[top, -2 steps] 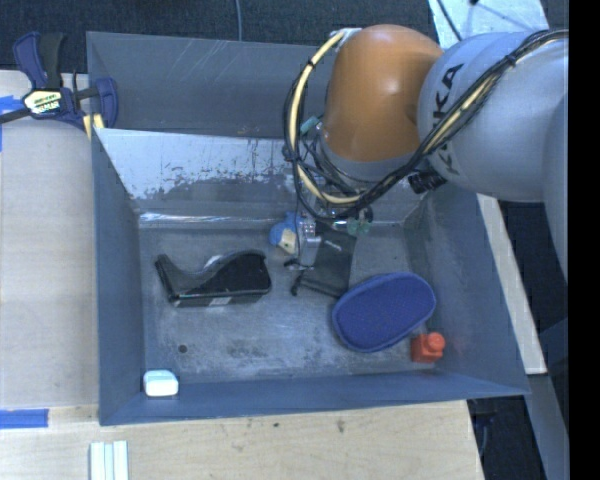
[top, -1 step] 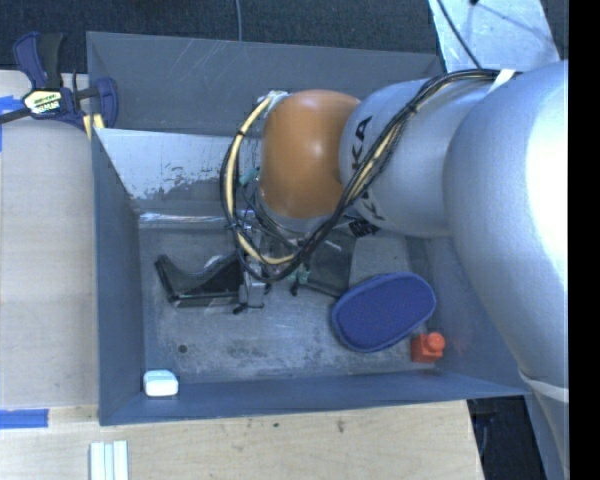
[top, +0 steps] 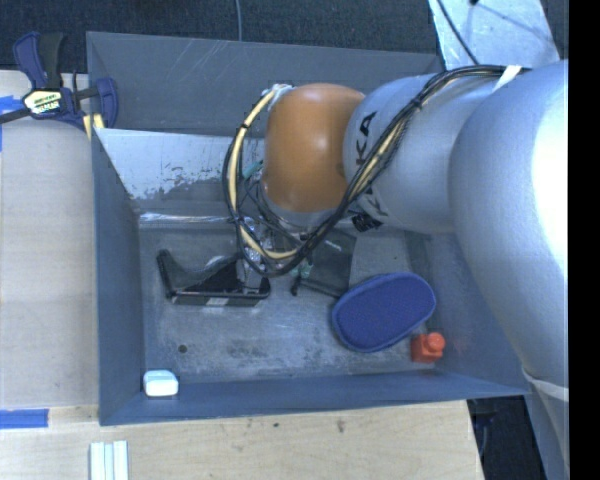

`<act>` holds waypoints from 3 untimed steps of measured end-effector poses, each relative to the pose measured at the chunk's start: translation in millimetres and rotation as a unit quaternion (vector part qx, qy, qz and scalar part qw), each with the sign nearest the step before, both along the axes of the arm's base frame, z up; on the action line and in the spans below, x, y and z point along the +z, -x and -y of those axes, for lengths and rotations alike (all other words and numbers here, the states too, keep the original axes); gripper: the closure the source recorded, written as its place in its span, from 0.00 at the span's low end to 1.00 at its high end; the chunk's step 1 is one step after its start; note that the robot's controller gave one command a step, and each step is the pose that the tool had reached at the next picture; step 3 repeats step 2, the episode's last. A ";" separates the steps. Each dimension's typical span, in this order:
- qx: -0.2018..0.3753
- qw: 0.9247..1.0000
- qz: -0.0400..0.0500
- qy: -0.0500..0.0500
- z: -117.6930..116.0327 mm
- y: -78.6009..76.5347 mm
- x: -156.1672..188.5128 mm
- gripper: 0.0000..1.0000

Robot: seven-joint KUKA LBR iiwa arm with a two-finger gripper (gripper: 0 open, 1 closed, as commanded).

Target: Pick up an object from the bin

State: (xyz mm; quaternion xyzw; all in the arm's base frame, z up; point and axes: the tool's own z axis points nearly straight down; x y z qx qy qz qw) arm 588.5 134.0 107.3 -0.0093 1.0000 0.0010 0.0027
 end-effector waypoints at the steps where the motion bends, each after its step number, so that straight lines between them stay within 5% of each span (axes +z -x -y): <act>1: -0.003 1.000 -0.002 0.001 -11.8 9.8 88.5 1.00; 2: -0.036 0.999 -0.002 0.001 10.4 15.4 199.5 1.00; 3: -0.036 0.999 -0.002 0.001 10.4 15.4 199.5 1.00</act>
Offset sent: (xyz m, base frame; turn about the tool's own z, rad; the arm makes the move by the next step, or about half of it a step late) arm -0.0097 0.0122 0.0866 0.0078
